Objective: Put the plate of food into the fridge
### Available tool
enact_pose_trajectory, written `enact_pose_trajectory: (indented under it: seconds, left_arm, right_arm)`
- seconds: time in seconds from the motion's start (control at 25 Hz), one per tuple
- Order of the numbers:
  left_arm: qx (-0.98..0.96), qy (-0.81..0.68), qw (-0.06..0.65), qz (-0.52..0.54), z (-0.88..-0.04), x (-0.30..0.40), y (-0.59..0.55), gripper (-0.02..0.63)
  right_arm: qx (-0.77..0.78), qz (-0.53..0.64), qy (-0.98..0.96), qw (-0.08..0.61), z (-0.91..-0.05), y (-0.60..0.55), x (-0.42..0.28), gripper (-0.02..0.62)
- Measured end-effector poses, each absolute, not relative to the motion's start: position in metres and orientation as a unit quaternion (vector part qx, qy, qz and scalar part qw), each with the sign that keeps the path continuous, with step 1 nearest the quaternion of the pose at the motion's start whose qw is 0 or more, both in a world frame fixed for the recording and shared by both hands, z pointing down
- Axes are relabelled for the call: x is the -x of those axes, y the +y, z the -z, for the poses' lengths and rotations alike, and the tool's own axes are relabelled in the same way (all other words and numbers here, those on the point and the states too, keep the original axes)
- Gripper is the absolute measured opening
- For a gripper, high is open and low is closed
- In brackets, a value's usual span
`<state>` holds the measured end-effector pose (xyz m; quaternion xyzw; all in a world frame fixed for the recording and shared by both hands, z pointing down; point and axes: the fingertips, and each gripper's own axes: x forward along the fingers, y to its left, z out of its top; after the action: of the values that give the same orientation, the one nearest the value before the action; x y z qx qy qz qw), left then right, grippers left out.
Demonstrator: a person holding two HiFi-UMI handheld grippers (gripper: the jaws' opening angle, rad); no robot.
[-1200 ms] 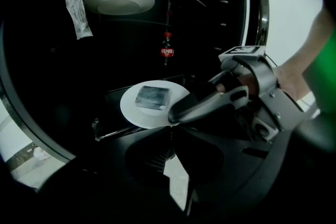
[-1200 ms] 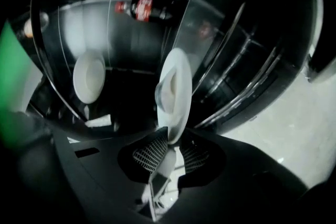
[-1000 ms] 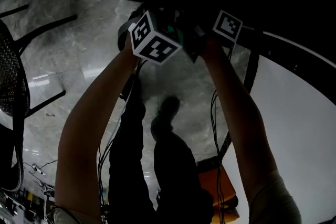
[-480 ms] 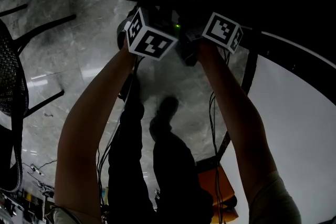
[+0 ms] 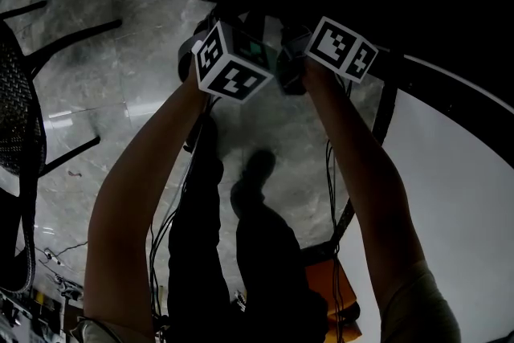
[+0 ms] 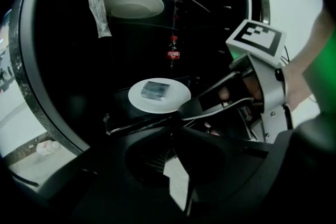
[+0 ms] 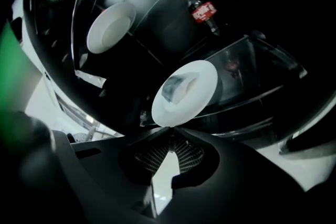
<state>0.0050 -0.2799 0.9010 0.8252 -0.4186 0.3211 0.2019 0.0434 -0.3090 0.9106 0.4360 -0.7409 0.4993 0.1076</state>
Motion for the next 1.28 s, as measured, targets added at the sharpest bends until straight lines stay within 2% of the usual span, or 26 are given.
enact_pose_trajectory:
  seconds: [0.72, 1.28]
  left_arm:
    - [-0.824, -0.419, 0.197, -0.327, -0.905, 0.007, -0.270, 0.018]
    - [-0.822, -0.418, 0.203, -0.328, -0.907, 0.013, -0.244, 0.018]
  right_arm:
    - [-0.434, -0.458, -0.767, 0.118, -0.908, -0.330, -0.036, 0.034]
    - [-0.422, -0.482, -0.763, 0.090, -0.905, -0.335, -0.029, 0.032]
